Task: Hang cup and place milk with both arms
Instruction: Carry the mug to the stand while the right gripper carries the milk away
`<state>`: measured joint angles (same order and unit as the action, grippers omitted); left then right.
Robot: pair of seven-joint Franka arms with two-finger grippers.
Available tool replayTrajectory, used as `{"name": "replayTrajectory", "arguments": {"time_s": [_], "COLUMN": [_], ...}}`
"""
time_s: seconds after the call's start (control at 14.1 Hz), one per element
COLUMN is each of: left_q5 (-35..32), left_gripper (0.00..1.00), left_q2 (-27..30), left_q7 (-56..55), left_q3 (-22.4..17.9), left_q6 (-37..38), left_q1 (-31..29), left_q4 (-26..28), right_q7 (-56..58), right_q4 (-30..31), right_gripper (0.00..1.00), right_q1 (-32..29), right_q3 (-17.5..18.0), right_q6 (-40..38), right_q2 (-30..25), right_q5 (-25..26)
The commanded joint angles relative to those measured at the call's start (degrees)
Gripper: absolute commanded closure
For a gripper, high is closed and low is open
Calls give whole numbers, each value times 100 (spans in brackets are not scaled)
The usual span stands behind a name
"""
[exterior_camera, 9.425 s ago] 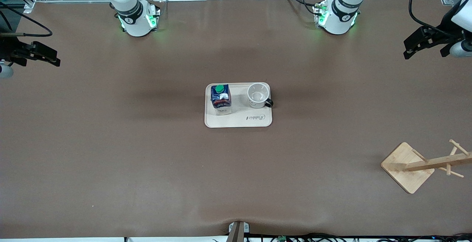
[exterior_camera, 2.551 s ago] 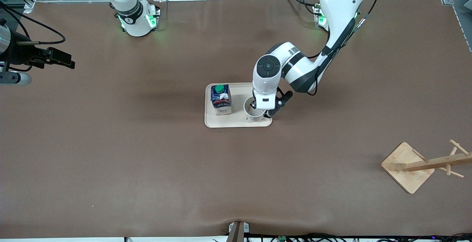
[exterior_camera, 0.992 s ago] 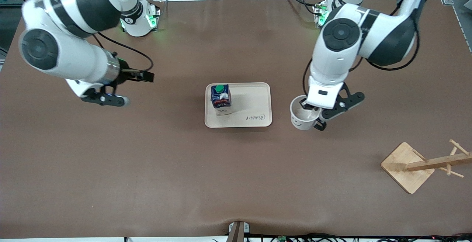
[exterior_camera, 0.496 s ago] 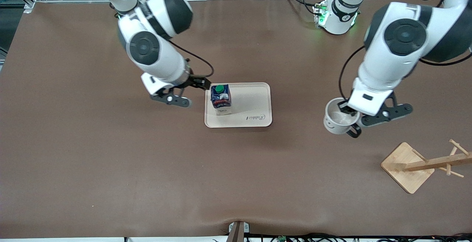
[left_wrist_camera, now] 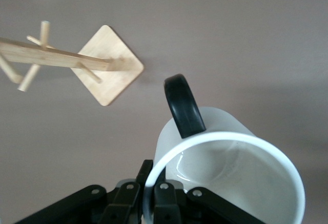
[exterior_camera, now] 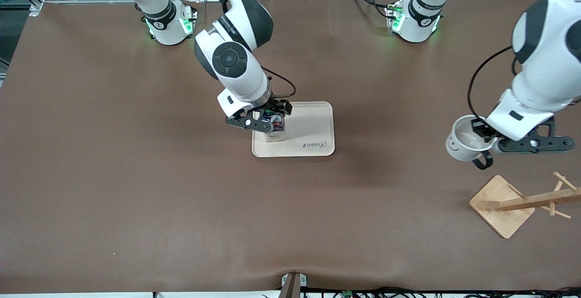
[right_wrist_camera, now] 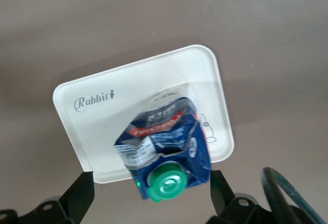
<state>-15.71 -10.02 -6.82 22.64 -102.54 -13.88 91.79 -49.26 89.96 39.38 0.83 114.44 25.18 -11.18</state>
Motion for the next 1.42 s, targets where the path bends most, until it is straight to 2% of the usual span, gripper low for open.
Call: {"name": "replayTrajectory", "arguments": {"time_s": [0.0, 0.07, 0.35, 0.43, 0.5, 0.57, 0.92, 1.13, 1.35], "left_q5": [120, 129, 234, 356, 375, 375, 384, 349, 357], "left_gripper": [100, 100, 100, 100, 100, 100, 100, 100, 100], "left_q2": [70, 27, -158, -167, -202, -228, -387, -518, -703], "left_q7": [768, 961, 1998, 2157, 2272, 2386, 3081, 3308, 3625], "left_q3": [21, 21, 21, 12, 12, 12, 12, 12, -14], "left_q6": [42, 41, -55, -55, -55, -55, -345, -547, -574], "left_q1": [-290, -378, -703, -739, -843, -888, -1161, -1336, -1494], "left_q4": [-20, -99, -231, -231, -231, -231, -258, -345, -530], "right_q7": [-57, -57, -66, -57, -49, -118, -57, -92, -57], "right_q4": [-49, -40, 4, 4, 4, -5, -127, -136, -241], "right_gripper": [0, 0, 0, 10, 67, 100, 100, 100, 100], "right_q1": [193, 202, 272, 272, 272, 281, 106, -17, -455], "right_q3": [-83, -74, -83, -83, -83, -74, -91, -74, -83], "right_q6": [131, 131, 131, 131, 131, 148, -377, -396, -772], "right_q2": [215, 276, 522, 566, 602, 619, 444, 277, -47], "right_q5": [359, 614, 722, 723, 757, 758, 740, 652, -39]}}
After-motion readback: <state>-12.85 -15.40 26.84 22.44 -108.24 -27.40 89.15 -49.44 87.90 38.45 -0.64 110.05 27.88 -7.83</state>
